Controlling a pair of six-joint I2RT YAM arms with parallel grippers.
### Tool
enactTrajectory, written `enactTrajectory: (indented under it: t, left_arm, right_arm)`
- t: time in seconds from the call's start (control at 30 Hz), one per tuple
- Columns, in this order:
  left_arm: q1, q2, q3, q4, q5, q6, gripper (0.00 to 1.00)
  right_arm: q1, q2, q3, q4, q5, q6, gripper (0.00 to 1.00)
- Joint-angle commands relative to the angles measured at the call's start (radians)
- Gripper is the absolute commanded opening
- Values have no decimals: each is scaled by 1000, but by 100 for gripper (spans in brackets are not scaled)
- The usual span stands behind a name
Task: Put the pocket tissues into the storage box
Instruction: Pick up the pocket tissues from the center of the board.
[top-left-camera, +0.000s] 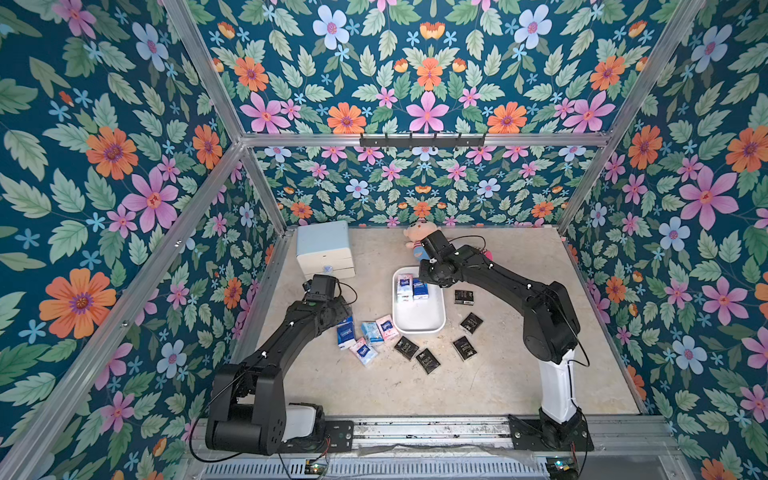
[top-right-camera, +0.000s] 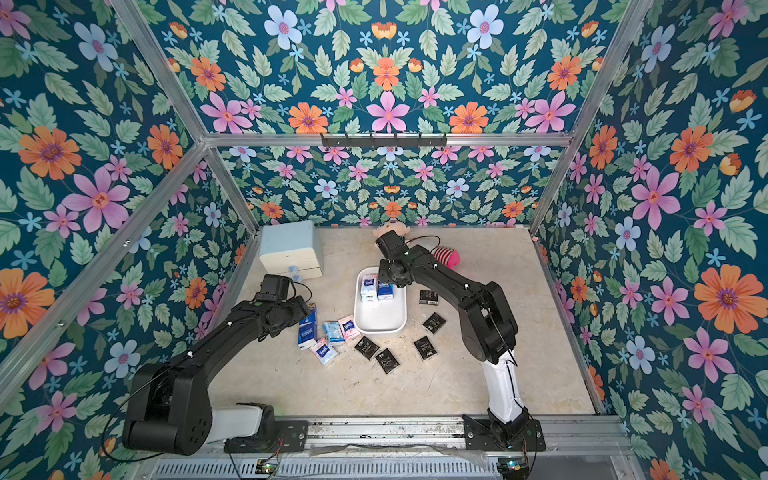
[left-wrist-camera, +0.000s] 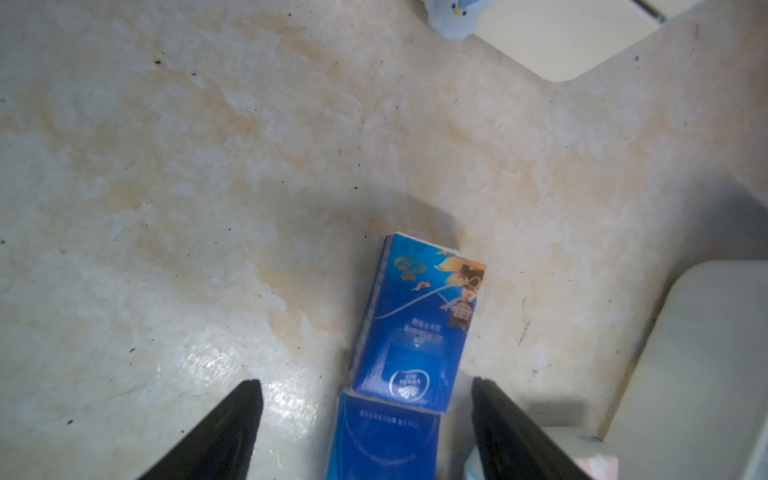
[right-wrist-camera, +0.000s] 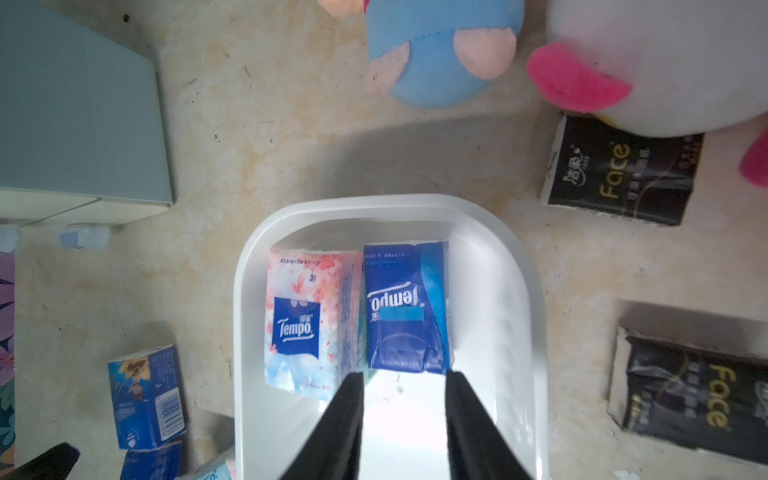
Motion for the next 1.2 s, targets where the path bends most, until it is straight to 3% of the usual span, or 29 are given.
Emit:
enactTrajectory:
  t: [0.0,0.13,0.67,0.73,0.9,1.17]
  left_arm:
    - [0,19,-4,15,-3,35,84]
    - [0,67,8,95,40,82,84]
    - [-11,238,48,140,66,171,77]
    - [-14,248,48,142,67,175,74]
    - [-14,257,63,136,62,173,46]
    - [-14,202,155,51,45,186,47]
  right_arm:
    - [1,-41,-39,0,19,0,51]
    - [0,-89,-110,37,-7,7,66]
    - [-17,-193,-291,177,-71,78,71]
    - [-17,-198,-300,177,-70,81,71]
    - [-17,-220,-315,157,-53,97,70]
    - [-16,-310,-392,136,-28,133,70]
